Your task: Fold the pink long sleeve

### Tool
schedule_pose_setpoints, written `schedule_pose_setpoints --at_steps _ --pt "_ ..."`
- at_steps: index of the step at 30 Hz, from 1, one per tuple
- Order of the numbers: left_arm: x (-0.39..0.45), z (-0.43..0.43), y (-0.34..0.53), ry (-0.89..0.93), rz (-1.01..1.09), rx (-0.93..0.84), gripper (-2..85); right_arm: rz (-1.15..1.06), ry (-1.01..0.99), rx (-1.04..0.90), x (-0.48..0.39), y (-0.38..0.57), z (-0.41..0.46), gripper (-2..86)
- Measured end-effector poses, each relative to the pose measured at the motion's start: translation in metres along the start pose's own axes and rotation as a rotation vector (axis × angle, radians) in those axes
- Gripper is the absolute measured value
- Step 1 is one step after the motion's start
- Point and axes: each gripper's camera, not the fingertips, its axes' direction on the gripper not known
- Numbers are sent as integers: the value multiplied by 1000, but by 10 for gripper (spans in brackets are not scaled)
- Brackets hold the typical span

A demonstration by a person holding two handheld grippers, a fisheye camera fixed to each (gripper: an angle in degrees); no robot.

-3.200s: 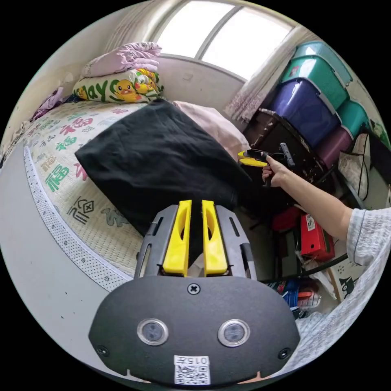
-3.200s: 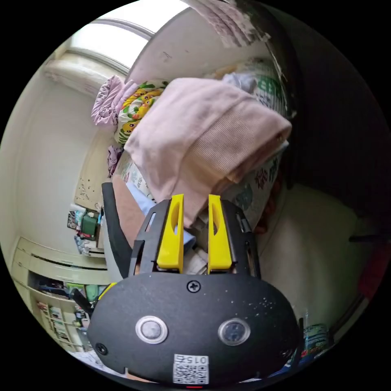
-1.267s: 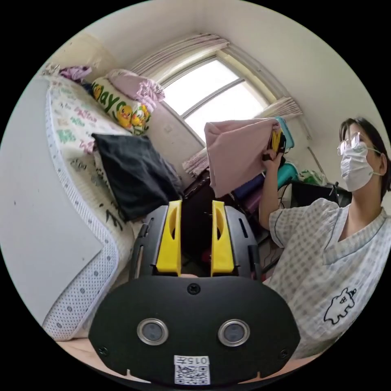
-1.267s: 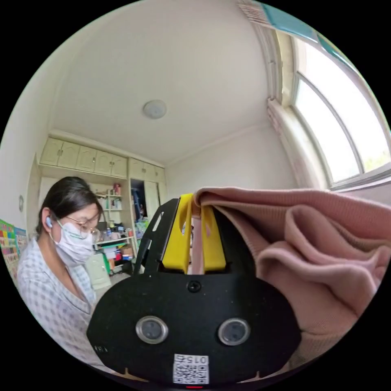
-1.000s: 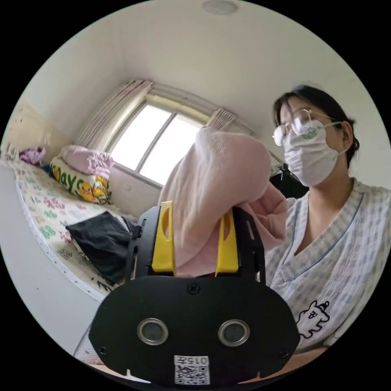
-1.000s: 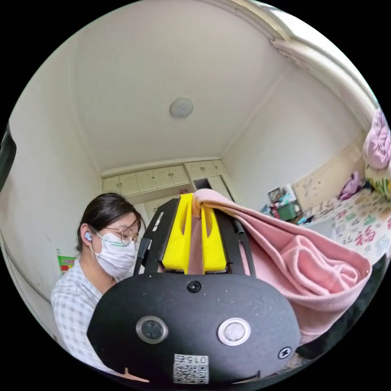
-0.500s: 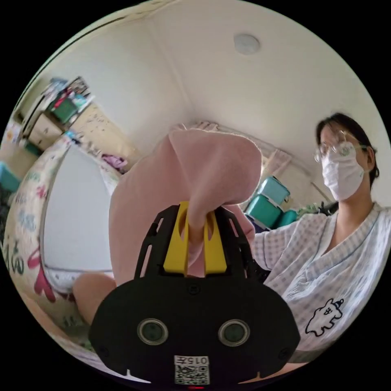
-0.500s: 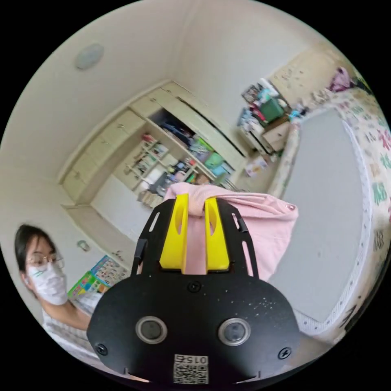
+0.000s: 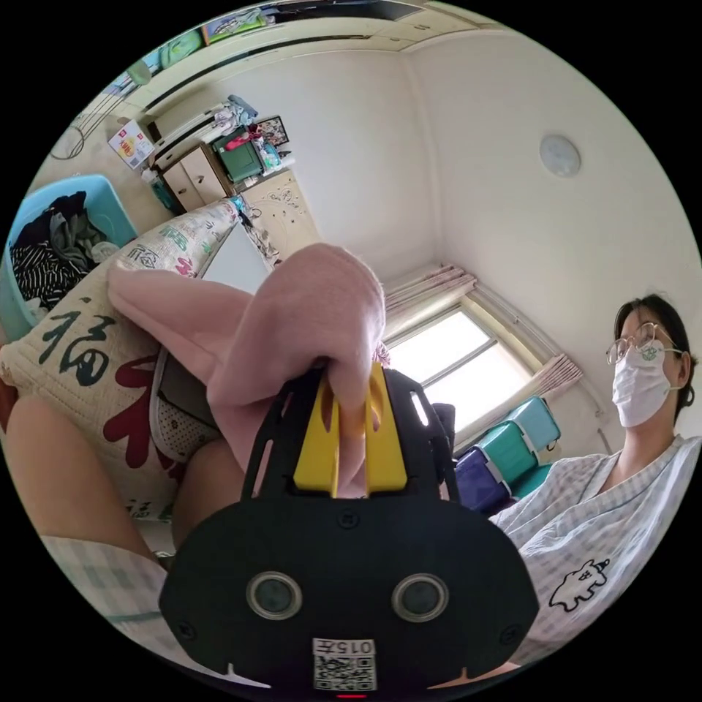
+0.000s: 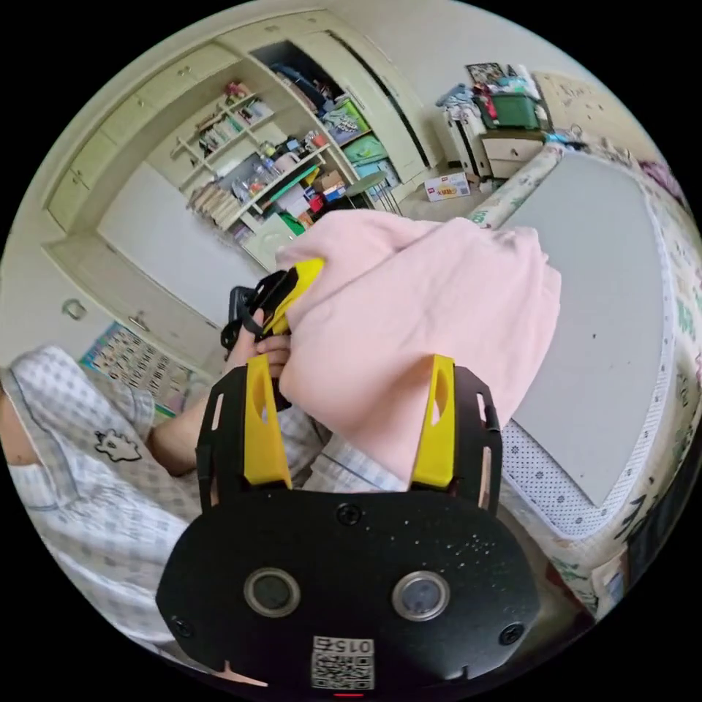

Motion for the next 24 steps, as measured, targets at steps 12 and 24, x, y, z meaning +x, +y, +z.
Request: schedule_pose_setpoints --at_steps 12,24 --pt "28 -18 -17 23 86 85 44 219 192 422 121 84 -119 64" --pt "261 65 24 127 785 -39 45 -231 127 576 85 -59 -223 55"
